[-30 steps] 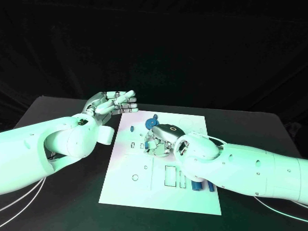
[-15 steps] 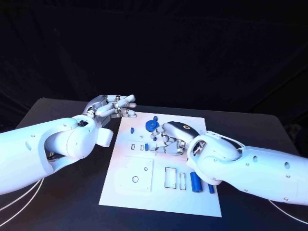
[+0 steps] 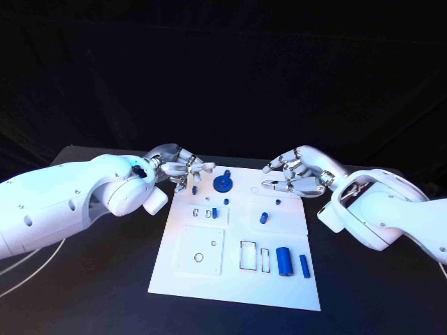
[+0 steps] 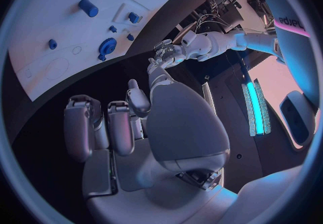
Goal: Assemble the parts on the task board
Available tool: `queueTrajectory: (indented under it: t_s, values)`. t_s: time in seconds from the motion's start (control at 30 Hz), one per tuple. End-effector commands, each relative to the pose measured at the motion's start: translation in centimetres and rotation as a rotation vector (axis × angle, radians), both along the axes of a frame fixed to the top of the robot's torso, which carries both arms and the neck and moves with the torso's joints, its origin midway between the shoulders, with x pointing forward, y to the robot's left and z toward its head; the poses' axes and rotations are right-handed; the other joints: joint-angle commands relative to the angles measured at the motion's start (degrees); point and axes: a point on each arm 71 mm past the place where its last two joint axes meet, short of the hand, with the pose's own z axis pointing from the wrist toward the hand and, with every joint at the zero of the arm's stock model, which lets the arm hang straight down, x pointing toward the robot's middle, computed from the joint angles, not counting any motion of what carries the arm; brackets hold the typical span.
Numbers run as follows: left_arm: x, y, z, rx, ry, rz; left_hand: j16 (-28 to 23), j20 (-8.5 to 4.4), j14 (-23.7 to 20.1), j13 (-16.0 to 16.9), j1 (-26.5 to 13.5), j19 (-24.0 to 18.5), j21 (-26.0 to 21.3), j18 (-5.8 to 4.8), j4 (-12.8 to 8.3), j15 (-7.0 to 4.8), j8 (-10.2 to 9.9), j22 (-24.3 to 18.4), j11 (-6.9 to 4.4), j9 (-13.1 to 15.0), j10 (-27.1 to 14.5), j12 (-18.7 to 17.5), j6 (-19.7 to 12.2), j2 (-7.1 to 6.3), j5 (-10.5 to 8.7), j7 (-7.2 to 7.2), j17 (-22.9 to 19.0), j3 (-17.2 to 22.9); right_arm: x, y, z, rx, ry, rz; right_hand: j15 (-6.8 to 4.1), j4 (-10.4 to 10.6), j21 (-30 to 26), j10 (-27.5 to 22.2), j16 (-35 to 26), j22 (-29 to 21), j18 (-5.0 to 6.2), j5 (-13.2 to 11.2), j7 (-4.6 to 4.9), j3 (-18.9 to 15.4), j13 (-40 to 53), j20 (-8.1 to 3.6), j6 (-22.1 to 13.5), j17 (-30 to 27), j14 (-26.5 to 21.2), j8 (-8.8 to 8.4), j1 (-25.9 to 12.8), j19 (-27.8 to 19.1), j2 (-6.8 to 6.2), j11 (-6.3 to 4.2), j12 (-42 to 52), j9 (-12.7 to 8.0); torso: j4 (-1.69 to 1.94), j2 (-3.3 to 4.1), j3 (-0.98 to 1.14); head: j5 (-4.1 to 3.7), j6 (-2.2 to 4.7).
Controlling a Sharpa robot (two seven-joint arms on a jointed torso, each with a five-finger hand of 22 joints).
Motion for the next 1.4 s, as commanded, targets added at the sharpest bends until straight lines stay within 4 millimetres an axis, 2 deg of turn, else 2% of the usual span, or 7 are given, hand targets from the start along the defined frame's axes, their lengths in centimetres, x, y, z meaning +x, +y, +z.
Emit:
queueTrajectory:
  t_s: [0.03,0.1,0.2,0.4,0.57,0.9,1.4]
  values:
    - [0.2,-0.3,-0.7,0.419,0.056,-0.11,0.22,-0.22,1.24,7.67,-1.34,0.75,2.71,-0.88,1.46,-0.04,1.44,3.72,-0.09,1.28,-0.21,7.93,-0.34,0.77,-0.22,-0.47,0.48,-1.19,0.2,-0.8,-0.2,0.083,0.101,-0.029,-0.41,-0.28,-0.15,-0.1,-0.45,8.16,0.92,0.33,-0.01,-0.04,-0.06,-0.48,0.41,6.17,3.89,0.27,-0.16,-0.02,0.32,-0.23,0.13,0.04,-0.41,-0.96,0.45,0.78,-0.52]
    - [0.5,-0.7,-0.4,0.498,0.061,-0.117,0.18,-0.37,1.26,14.51,-2.19,1.42,4.97,-1.33,2.24,-0.23,2.88,6.95,-0.33,2.44,0.34,14.75,-0.48,1.07,-0.22,-0.74,0.75,-2.04,0.3,-1.3,-0.3,0.083,0.108,-0.044,-0.42,-0.29,-0.22,-0.12,-0.52,8.11,0.93,0.41,-0.02,-0.12,-0.11,-0.49,0.41,6.07,3.87,0.29,-0.24,-0.06,0.25,-0.24,0.09,0.03,-0.4,-1.17,0.62,0.82,-0.71]
    - [0.9,-1.4,-0.4,0.593,0.077,-0.11,0.02,-0.61,1.29,21.57,-4.11,2.33,8.04,-1.94,2.38,-0.51,5.24,11.35,-0.64,4.39,0.88,21.69,-0.79,1.57,-0.19,-1.22,1.05,-3.46,0.4,-1.8,-0.3,0.079,0.112,-0.061,-0.43,-0.31,-0.38,-0.17,-0.58,8.0,0.98,0.46,-0.03,-0.18,-0.19,-0.5,0.4,5.97,3.84,0.3,-0.28,-0.17,0.21,-0.24,0.02,0.02,-0.46,-1.32,0.76,0.94,-0.95]
    - [1.7,-2.7,-0.6,0.703,0.099,-0.086,-0.29,-0.83,1.4,26.65,-5.28,2.6,10.79,-2.42,2.46,-0.84,9.26,15.13,-1.02,8.42,0.92,26.62,-2.18,1.43,-0.18,-1.75,1.51,-5.21,0.6,-2.4,-0.3,0.065,0.114,-0.087,-0.47,-0.35,-0.64,-0.19,-0.73,7.84,1.04,0.9,-0.06,-0.39,-0.3,-0.56,0.36,5.77,3.79,0.34,-0.51,-0.32,0.13,-0.28,-0.07,-0.03,-0.33,-1.39,1.01,1.19,-1.36]
    - [2.2,-3.8,-1.1,0.776,0.112,-0.083,-0.48,-0.94,1.45,28.9,-6.27,3.11,12.44,-2.78,2.53,-0.97,11.22,17.63,-1.29,10.64,1.61,28.74,-2.79,1.28,-0.17,-1.99,1.69,-5.93,0.7,-2.5,-0.4,0.055,0.113,-0.096,-0.5,-0.38,-0.79,-0.18,-0.83,7.75,1.07,1.29,-0.08,-0.5,-0.36,-0.59,0.34,5.63,3.76,0.39,-0.64,-0.4,0.14,-0.3,-0.11,-0.06,-0.43,-1.3,0.89,1.57,-1.64]
    - [2.9,-5.5,-2.3,0.837,0.132,-0.112,-0.63,-1.0,1.49,29.84,-6.71,3.1,12.99,-2.84,2.55,-1.04,12.41,18.28,-1.37,12.2,1.79,29.62,-3.56,1.52,-0.17,-2.08,1.82,-6.13,0.8,-2.6,-0.5,0.044,0.112,-0.104,-0.53,-0.41,-0.94,-0.17,-0.94,7.68,1.1,1.9,-0.12,-0.63,-0.45,-0.64,0.32,5.5,3.74,0.45,-0.81,-0.47,0.19,-0.34,-0.18,-0.11,-0.75,-1.07,0.62,1.61,-2.23]
    - [2.5,-7.0,-3.2,0.872,0.175,-0.188,-0.79,-1.04,1.55,30.1,-8.5,3.27,13.91,-3.02,2.57,-1.1,13.8,19.64,-1.45,14.18,1.59,29.9,-4.52,1.11,-0.14,-2.18,2.03,-6.69,1.0,-2.4,-0.6,0.038,0.115,-0.106,-0.55,-0.37,-1.2,-0.24,-1.11,7.52,1.16,2.37,-0.13,-0.8,-0.6,-0.67,0.27,5.26,3.68,0.5,-1.06,-0.61,0.19,-0.35,-0.3,-0.16,-0.82,-0.97,0.66,1.72,-2.49]
